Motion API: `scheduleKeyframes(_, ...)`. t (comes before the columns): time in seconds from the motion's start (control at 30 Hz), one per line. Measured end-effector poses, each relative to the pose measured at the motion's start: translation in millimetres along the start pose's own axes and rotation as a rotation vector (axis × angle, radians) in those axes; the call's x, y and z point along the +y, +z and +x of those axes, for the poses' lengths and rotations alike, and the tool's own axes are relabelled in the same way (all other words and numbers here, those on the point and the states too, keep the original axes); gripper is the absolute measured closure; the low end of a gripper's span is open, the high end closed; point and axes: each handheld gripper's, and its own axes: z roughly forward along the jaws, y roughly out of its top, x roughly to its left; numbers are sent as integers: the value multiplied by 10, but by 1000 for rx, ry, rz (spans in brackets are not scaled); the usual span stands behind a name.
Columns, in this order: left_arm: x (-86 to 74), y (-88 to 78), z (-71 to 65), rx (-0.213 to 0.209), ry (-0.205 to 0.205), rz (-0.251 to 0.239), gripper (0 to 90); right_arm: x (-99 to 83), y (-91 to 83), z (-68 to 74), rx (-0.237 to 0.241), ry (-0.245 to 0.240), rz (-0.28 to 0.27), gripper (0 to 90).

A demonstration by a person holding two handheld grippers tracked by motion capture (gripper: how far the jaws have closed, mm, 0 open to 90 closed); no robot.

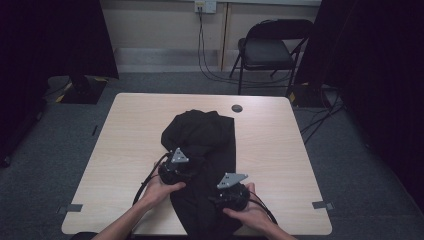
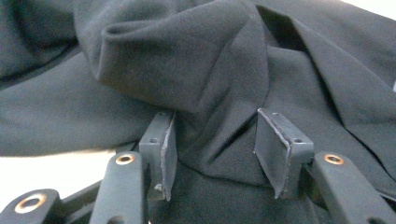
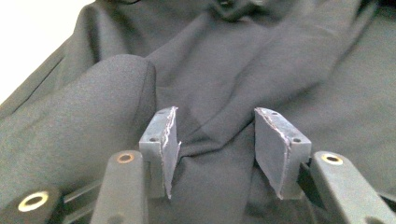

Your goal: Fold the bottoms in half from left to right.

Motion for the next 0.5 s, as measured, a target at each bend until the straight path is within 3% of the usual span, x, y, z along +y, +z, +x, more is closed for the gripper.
scheduleKeyframes(0.07, -18, -67, -95, -19, 10, 42, 495, -39, -63, 57, 22, -4, 17, 510)
scheduleKeyframes(0.13, -87, -160, -157, -37, 21, 62, 494, -57, -101, 19, 28, 1, 15, 506)
scheduleKeyframes(0.2, -144, -269, -177, -83, 31, 104, 472, -27, -140, -120, -18, 36, -13, 483)
scheduleKeyframes(0.23, -160, -314, -160, -97, 8, 120, 473, 11, -170, -217, -44, 64, -35, 473)
scheduleKeyframes(0.27, -181, -366, -121, -139, -25, 112, 472, 57, -205, -320, -68, 88, -63, 466)
scheduleKeyframes(0.3, -181, -366, -121, -139, -25, 112, 479, 57, -205, -320, -68, 88, -63, 466)
scheduleKeyframes(0.33, -166, -456, -49, -132, -32, 65, 489, 177, -265, -540, -120, 117, -110, 448)
scheduleKeyframes(0.37, -126, -497, 21, -113, -51, 39, 490, 250, -286, -660, -136, 139, -133, 439)
scheduleKeyframes(0.4, -126, -497, 21, -113, -51, 39, 496, 328, -292, -781, -155, 146, -151, 436)
scheduleKeyframes(0.43, -46, -533, 151, -75, -69, -3, 496, 328, -292, -781, -155, 146, -151, 436)
scheduleKeyframes(0.47, 15, -542, 262, -32, -85, -33, 521, 454, -271, -958, -211, 142, -165, 412)
scheduleKeyframes(0.5, 75, -536, 374, 8, -122, -74, 522, 536, -242, -1081, -223, 154, -172, 401)
